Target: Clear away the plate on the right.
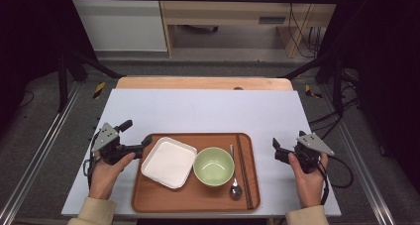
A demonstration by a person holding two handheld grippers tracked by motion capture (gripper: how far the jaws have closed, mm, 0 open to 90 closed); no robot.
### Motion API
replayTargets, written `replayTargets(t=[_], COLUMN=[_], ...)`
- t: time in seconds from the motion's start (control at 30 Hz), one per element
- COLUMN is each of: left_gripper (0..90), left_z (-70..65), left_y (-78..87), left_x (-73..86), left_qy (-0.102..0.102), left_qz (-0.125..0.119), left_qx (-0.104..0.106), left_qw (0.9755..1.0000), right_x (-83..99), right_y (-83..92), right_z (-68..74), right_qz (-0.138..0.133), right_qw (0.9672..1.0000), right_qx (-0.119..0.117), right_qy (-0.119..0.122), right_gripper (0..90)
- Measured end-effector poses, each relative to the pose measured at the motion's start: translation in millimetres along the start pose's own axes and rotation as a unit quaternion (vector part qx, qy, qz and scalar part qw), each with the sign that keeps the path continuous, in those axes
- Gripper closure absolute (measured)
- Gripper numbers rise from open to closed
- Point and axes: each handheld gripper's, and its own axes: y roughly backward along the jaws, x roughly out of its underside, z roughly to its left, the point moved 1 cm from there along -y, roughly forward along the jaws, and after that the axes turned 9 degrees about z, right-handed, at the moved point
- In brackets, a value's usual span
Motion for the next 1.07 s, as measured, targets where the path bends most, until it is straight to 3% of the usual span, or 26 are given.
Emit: replayTargets(t=[0.23,0.5,0.87,1.07], left_gripper=[3.9,3.9,3.9,3.9], left_z=[1.6,1.6,1.0,1.4], left_y=[8.4,13.2,18.4,18.0], left_x=[-2.7,-4.9,-4.7,-4.5], left_qy=[-0.007,-0.016,-0.03,-0.029], left_qz=[-0.02,-0.031,-0.033,-0.034], left_qx=[0.011,0.022,0.039,0.042], left_qw=[0.9997,0.9991,0.9983,0.9981], right_x=[-2.7,-4.8,-7.3,-6.9], right_y=[1.1,1.1,2.5,2.2], right_z=[5.5,18.1,33.1,34.5], right_qz=[-0.006,-0.017,-0.047,-0.045], right_qw=[0.9999,0.9987,0.9924,0.9918], right_qx=[-0.01,-0.04,-0.108,-0.112], right_qy=[0.009,0.028,0.036,0.042], right_gripper=[4.1,4.1,6.0,6.2])
